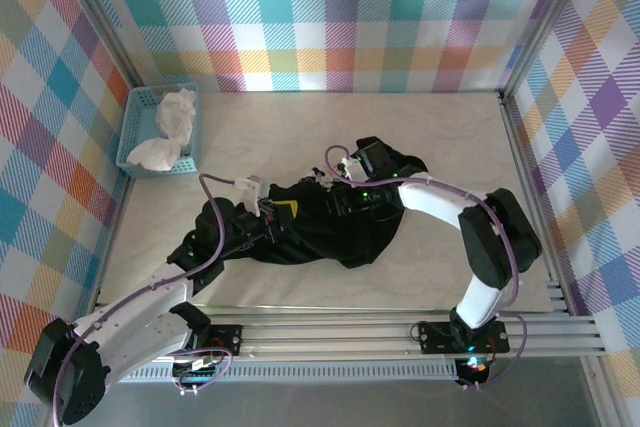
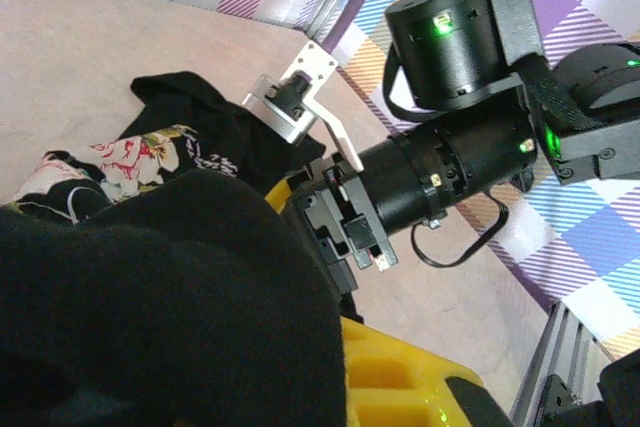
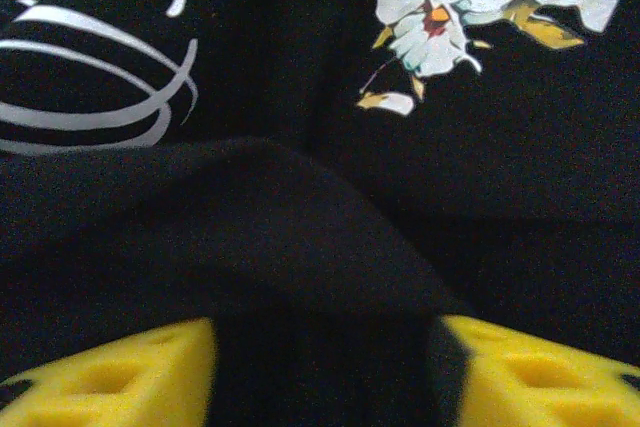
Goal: Fold the inside-out t-shirt
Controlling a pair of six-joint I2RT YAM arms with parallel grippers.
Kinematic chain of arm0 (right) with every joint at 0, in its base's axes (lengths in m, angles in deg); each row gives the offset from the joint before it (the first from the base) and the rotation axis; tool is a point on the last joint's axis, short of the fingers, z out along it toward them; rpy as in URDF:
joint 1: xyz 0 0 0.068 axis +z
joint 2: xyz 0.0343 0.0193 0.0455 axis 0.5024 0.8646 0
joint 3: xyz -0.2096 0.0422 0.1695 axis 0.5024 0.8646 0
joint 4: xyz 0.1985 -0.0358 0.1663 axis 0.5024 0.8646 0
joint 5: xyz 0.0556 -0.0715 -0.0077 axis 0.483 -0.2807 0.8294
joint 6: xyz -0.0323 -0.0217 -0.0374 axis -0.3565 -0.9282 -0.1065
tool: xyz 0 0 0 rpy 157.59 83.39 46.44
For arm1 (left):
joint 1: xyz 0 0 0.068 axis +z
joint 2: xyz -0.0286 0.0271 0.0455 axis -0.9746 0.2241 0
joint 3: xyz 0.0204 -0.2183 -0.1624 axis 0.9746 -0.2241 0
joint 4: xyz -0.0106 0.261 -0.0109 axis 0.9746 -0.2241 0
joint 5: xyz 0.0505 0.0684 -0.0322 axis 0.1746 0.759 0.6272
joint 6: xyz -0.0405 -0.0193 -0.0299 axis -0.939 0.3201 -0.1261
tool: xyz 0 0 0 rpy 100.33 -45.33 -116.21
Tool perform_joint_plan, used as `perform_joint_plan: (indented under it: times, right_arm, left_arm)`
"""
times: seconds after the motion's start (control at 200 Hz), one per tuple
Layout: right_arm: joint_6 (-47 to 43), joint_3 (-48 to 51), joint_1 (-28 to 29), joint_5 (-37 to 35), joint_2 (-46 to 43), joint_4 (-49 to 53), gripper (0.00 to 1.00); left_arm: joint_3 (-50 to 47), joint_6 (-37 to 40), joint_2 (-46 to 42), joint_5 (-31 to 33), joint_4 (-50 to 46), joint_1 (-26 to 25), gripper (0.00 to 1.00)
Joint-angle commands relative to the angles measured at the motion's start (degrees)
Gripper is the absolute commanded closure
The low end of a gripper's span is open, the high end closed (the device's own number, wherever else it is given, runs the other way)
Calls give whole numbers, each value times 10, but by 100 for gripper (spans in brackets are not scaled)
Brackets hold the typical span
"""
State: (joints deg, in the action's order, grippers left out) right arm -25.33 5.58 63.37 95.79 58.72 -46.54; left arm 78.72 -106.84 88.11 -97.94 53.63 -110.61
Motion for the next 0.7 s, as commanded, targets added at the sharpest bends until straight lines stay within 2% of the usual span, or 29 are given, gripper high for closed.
perform_joint_plan:
  times: [0.0,0.1,0.23,0.33,0.365,0.42,0.47,0.535,0.585,0.635,0.695]
  right_arm:
    - [6,-18,-2,44,-13,-11,77]
    - [13,-2,-22,116,-69,-43,100]
    - [32,29,-38,192,-145,-97,100]
    - [32,41,-40,223,-176,-114,100]
    - [27,44,-39,227,-184,-115,100]
    - [16,49,-39,213,-190,-108,100]
    - [8,45,-39,168,-183,-82,100]
    - [5,22,-35,101,-155,-26,80]
    - [11,6,-21,49,-130,4,66]
    - [19,-3,-3,6,-108,19,57]
    - [29,-9,15,-30,-85,29,51]
  left_arm:
    - [-13,14,-30,27,-12,5,100]
    - [-13,12,-34,98,-82,5,100]
    - [-19,10,-21,173,-161,5,100]
    - [-6,14,-3,207,-217,5,78]
    - [2,17,4,215,-234,4,74]
    - [8,23,7,221,-243,4,77]
    - [2,24,0,222,-233,4,89]
    - [-7,20,-16,211,-214,4,100]
    - [-11,17,-29,200,-206,5,100]
    - [-13,15,-41,188,-198,4,100]
    - [-17,13,-60,170,-187,4,100]
